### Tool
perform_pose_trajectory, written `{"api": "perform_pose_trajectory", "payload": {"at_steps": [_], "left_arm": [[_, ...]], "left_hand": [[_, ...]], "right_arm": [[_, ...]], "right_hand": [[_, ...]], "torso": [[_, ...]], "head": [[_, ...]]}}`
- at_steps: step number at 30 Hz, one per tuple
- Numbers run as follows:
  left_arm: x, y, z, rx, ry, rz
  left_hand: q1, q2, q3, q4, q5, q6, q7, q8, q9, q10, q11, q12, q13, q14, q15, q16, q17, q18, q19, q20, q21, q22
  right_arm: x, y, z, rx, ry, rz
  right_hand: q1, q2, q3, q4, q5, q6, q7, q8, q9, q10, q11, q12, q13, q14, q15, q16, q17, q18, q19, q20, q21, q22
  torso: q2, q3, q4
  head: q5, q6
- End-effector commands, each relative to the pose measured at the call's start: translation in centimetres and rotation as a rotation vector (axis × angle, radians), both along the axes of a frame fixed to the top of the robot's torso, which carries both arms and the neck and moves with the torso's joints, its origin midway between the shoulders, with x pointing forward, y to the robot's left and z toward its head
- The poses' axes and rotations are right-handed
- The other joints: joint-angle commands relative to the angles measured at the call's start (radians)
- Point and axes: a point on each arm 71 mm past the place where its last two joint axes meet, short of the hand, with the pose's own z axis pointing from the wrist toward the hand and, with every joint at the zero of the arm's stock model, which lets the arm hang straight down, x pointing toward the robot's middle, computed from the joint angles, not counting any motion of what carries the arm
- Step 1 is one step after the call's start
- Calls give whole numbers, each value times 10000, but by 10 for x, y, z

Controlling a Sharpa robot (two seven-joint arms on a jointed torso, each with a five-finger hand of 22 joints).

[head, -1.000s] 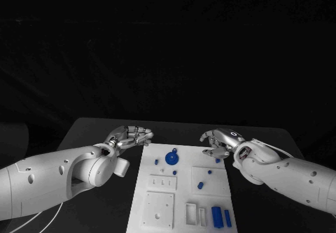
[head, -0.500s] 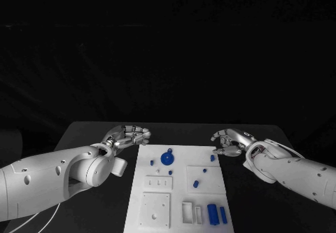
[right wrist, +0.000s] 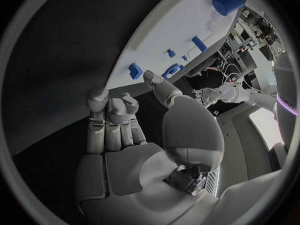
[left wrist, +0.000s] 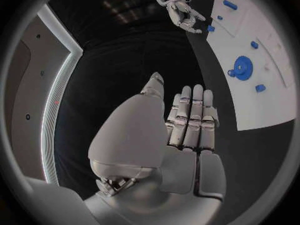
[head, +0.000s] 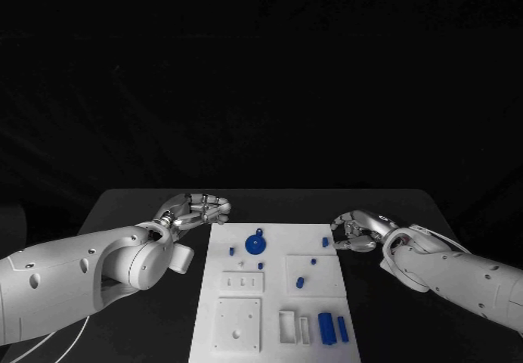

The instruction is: Assemble the parts on the task board

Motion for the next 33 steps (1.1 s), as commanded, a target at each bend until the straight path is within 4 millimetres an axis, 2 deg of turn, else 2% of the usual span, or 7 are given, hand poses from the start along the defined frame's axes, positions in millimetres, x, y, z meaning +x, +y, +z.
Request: {"api": "perform_pose_trajectory", "payload": {"at_steps": [1, 5, 9, 14, 21, 27, 33], "left_arm": [[0, -3, 1, -138, -22, -231], [0, -2, 0, -130, 2, -225], [0, -1, -1, -124, 14, -211], [0, -1, -1, -115, 19, -190], [-1, 0, 0, -111, 19, -192], [0, 0, 0, -103, 22, -179], [-1, 0, -1, -105, 35, -199]], "left_hand": [[-46, 63, -48, -10, -53, 62, 91, -43, -13, 1, 27, -29, -12, 70, -12, 36, 13, 59, 72, -11, 68, 226], [-48, 65, -51, -11, -54, 63, 92, -44, -13, -6, 31, -35, -15, 66, -13, 38, 14, 57, 69, -12, 69, 226], [-52, 67, -55, -11, -56, 64, 93, -45, -14, -12, 35, -42, -17, 63, -12, 40, 14, 55, 67, -13, 70, 226], [-55, 66, -60, -12, -57, 65, 95, -46, -15, -19, 42, -50, -21, 57, -12, 41, 15, 53, 64, -15, 71, 226], [-53, 66, -63, -14, -57, 67, 95, -46, -16, -24, 47, -56, -23, 54, -12, 43, 15, 51, 61, -16, 72, 226], [-51, 66, -64, -15, -56, 67, 93, -47, -16, -27, 49, -60, -24, 51, -12, 45, 16, 50, 60, -17, 73, 225], [-51, 63, -67, -15, -56, 67, 97, -49, -18, -31, 57, -66, -26, 46, -12, 46, 16, 48, 56, -17, 73, 225]], "right_arm": [[0, 3, -4, -48, 159, 126], [2, 8, -8, -62, 230, 119], [3, 10, -12, -122, 296, 91], [3, 11, -16, -168, 401, 70], [3, 13, -20, -256, 420, 54], [4, 17, -21, -270, 426, 64], [5, 21, -23, -556, 326, 215]], "right_hand": [[12, 145, -86, -7, -139, 31, 97, -41, -13, -78, 38, 61, -13, 14, 65, -21, 29, 633, 3, -45, 30, 162], [17, 186, -100, -4, -279, 30, 99, -46, -18, -84, 40, 78, -20, 16, 68, -20, 48, 633, 10, -52, 30, 157], [22, 225, -100, 0, -338, 34, 99, -46, -20, -85, 40, 88, -25, 20, 68, -19, 59, 633, 16, -56, 31, 154], [36, 274, -89, 1, -426, 45, 98, -44, -23, -84, 39, 102, -31, 27, 67, -16, 75, 633, 25, -63, 33, 152], [148, 372, 126, 54, -997, 123, 77, -26, -38, -97, 20, 139, -73, 37, 50, -39, 127, 633, 33, -68, 26, 145], [198, 421, 263, 99, -1162, 172, 37, -9, -42, -97, -18, 152, -92, 43, 14, -52, 147, 633, 34, -66, 25, 146], [228, 489, 514, 230, -1357, 248, 1, 17, -49, -76, -53, 169, -123, 68, -21, -69, 174, 633, 51, -63, 31, 146]], "torso": [[-2, -18, 18], [-11, -24, 27], [4, -49, 27], [4, -47, 14], [-5, -61, 8], [-12, -55, 11], [-12, -58, 9]], "head": [[-6, -39], [-41, -38], [-40, -41], [-11, -68], [61, -129], [43, -138], [98, -156]]}}
